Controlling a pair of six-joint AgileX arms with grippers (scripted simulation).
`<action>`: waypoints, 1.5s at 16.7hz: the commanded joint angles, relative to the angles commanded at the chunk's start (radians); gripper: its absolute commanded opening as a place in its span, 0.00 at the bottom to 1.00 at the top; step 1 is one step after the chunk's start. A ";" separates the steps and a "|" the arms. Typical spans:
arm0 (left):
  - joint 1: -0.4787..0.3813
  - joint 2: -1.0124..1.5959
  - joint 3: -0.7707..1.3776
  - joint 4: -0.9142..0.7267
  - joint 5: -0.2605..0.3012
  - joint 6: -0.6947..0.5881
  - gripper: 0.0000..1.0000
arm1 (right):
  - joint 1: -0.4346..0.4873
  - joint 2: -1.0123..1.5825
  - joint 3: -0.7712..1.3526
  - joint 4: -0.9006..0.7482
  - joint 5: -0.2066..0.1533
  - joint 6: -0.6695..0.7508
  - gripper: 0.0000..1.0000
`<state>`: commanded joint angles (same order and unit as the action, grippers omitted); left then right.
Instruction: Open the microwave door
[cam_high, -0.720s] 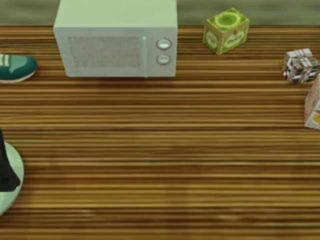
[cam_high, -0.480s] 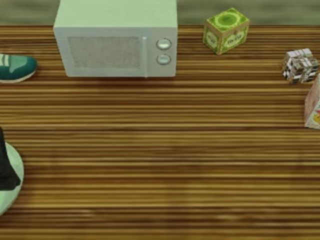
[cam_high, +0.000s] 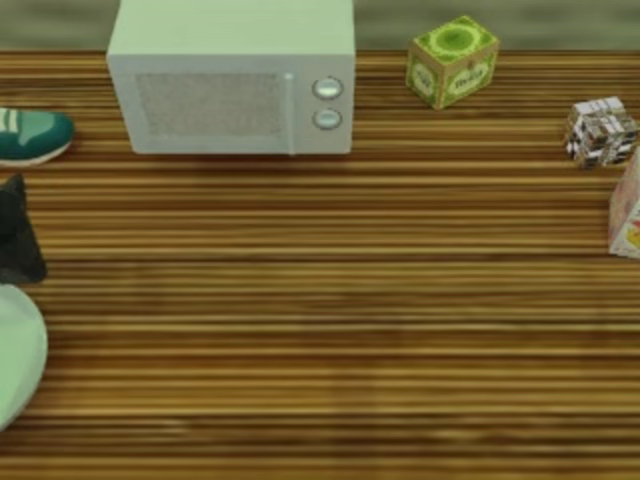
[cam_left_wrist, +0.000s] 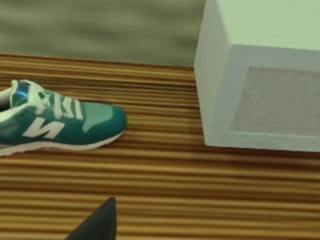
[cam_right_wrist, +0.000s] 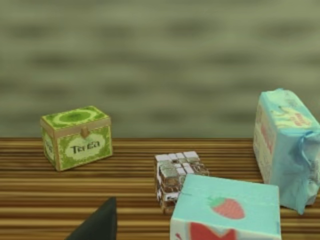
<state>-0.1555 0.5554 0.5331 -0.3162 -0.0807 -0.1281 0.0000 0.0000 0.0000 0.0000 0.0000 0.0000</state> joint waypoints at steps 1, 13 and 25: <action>-0.026 0.100 0.100 -0.049 -0.013 -0.024 1.00 | 0.000 0.000 0.000 0.000 0.000 0.000 1.00; -0.326 1.225 1.283 -0.599 -0.155 -0.309 1.00 | 0.000 0.000 0.000 0.000 0.000 0.000 1.00; -0.423 1.600 1.627 -0.804 -0.202 -0.392 1.00 | 0.000 0.000 0.000 0.000 0.000 0.000 1.00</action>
<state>-0.5781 2.1555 2.1597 -1.1199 -0.2831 -0.5205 0.0000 0.0000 0.0000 0.0000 0.0000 0.0000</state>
